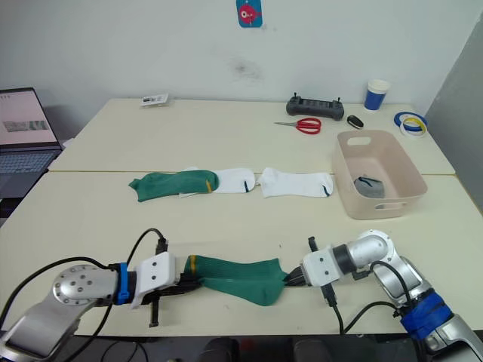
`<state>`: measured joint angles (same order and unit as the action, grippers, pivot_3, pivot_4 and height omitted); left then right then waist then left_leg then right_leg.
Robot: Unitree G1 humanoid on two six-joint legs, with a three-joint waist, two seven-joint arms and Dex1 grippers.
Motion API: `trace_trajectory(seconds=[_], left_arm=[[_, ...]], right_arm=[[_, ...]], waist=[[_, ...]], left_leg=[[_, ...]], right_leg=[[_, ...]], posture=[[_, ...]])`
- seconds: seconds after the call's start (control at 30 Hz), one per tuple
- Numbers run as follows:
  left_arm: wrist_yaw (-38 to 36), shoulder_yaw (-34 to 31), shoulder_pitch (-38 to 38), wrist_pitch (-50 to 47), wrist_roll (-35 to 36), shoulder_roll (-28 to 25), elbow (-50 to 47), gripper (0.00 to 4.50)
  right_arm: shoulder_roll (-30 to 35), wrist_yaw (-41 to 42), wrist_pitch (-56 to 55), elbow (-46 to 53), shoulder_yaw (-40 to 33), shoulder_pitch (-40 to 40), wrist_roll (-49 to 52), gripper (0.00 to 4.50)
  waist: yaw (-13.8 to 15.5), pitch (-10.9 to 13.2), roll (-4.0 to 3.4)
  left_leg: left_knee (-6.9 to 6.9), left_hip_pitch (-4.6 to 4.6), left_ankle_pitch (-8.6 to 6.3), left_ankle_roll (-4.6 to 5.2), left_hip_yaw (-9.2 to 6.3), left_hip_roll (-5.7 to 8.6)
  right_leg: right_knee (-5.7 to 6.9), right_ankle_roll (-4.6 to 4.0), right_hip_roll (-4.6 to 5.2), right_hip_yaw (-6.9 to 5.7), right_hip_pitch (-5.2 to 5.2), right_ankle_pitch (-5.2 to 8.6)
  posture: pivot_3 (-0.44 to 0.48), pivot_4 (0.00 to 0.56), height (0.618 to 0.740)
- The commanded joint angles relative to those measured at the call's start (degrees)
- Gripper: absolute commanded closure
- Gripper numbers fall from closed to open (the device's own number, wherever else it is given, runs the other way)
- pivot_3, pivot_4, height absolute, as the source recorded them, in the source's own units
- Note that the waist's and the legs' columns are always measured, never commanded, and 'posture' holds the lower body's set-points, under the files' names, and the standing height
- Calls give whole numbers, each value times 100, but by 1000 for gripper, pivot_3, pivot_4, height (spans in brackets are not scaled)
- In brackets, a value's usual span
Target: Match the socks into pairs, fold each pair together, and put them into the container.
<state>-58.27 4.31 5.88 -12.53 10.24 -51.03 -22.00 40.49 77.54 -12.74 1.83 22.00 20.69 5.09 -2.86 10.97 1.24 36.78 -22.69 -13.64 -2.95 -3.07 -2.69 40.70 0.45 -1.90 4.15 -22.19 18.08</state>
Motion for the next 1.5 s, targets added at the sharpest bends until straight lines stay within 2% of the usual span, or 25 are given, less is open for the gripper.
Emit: trace_trajectory(seconds=[0.03, 0.13, 0.23, 0.27, 0.33, 0.4, 0.5, 0.57, 0.73, 0.9, 1.0, 1.07, 1.1, 1.17, 1.37, 1.4, 1.5], left_arm=[[61, 180, -42, 65, -115, 103, -226, 4038], [-21, 169, -32, -2, -12, 88, -284, 3277], [-315, -233, -12, -71, 378, -134, -214, 2307], [-454, -381, 3, -148, 580, -206, -196, 2029], [-616, -610, 5, -330, 913, -290, -168, 1382], [-775, -1089, -68, -787, 1446, -421, -20, 762], [-728, -1528, -265, -1277, 1887, -440, 213, 0], [-535, -1671, -505, -1472, 1981, -338, 501, 0], [-247, -1396, -804, -1814, 1973, 17, 868, 0], [-96, -894, -736, -1769, 1590, 217, 927, 0], [-16, -727, -709, -1709, 1460, 342, 971, 608], [-4, -690, -677, -1739, 1469, 408, 907, 1184], [0, -687, -665, -1777, 1502, 435, 860, 1583], [19, -687, -636, -1817, 1543, 469, 784, 2095], [232, -841, -528, -2103, 1759, 635, 543, 4097], [324, -862, -540, -2213, 1801, 668, 482, 4416], [588, -877, -609, -2540, 1889, 760, 354, 4484]], right_arm=[[89, 4, -239, 0, -53, -47, -64, 4500], [147, 58, -128, 29, -32, -103, -24, 4500], [305, 231, 493, 429, -102, -233, 356, 4500], [360, 287, 675, 530, -133, -262, 467, 4065], [435, 316, 896, 629, -195, -287, 586, 3538], [482, 190, 1378, 640, -448, -322, 883, 2817], [406, -108, 2169, 622, -789, -292, 1277, 1765], [195, -553, 3021, 601, -1058, -199, 1638, 1097], [-159, -1176, 3922, 691, -1010, -231, 1645, 1097], [-422, -1489, 4123, 870, -771, -415, 1463, 1097], [-496, -1526, 4126, 924, -660, -470, 1424, 1070], [-483, -1479, 4086, 946, -618, -487, 1400, 1463], [-458, -1439, 4044, 954, -586, -490, 1376, 1775], [-438, -1393, 3987, 943, -556, -479, 1353, 2319], [-548, -1513, 3805, 592, -626, -202, 1176, 4486], [-568, -1522, 3778, 505, -658, -126, 1156, 4500], [-593, -1515, 3692, 269, -684, 85, 1105, 4500]], waist=[[3, 0, 0], [8, 0, 0], [14, 0, 0], [16, 0, 0], [17, 0, 0], [16, 0, 0], [11, 0, 0], [8, 0, 2], [-3, 0, 2], [-4, 0, 2], [-4, 0, 2], [-7, 0, 2], [-7, 0, 2], [-9, 0, 2], [-12, 0, 2], [-12, 0, 2], [-22, 0, 3]], left_leg=[[0, 0, 0, 0, -1, -1], [-1, 0, 0, 0, -4, -2], [-1, 0, 0, 0, -4, -2], [-1, -1, 0, 0, -4, -2], [-1, 0, 0, 0, -6, -4], [-1, 2, 0, 0, -6, -4], [-1, 0, 0, 0, -6, -3], [0, -1, 0, 0, -6, -1], [-2, -2, 0, 0, -6, 0], [-4, -15, -1, -1, -10, -1], [-6, -13, -1, -1, -11, -3], [-6, -12, -1, -1, -11, -2], [-5, -12, -1, -1, -11, -2], [-3, -11, -1, -1, -11, -1], [-3, -11, 0, -1, -10, -1], [-3, -11, 0, -1, -10, -1], [-2, -12, 0, -1, -11, 0]], right_leg=[[0, 0, 0, 1, 0, 0], [1, 0, 0, 2, 0, 0], [1, 0, 0, 4, 0, 0], [1, 0, 0, 3, -2, 0], [2, 0, 0, 1, -1, 0], [3, -1, 0, 1, 0, 0], [2, -1, -1, -3, -1, 1], [2, -1, 0, -5, -1, 1], [-3, 0, -1, -4, -2, 1], [-7, 0, -1, -2, -11, 1], [-8, 0, -2, -2, -10, 1], [-8, 0, -2, -1, -10, 1], [-8, 1, -2, -1, -9, 1], [-8, 1, -1, -1, -7, 0], [-7, 2, -2, -2, -8, 0], [-7, 2, -1, -2, -8, 0], [-7, 2, -1, -1, -7, 0]], posture=[[0, 150, 740], [0, 150, 740], [0, 150, 740], [0, 150, 740], [0, 150, 740], [0, 150, 740], [0, 150, 740], [0, 150, 740], [0, 150, 740], [0, 150, 740], [0, 150, 740], [0, 150, 740], [0, 150, 740], [0, 150, 740], [0, 150, 740], [0, 150, 740], [0, 150, 740]])
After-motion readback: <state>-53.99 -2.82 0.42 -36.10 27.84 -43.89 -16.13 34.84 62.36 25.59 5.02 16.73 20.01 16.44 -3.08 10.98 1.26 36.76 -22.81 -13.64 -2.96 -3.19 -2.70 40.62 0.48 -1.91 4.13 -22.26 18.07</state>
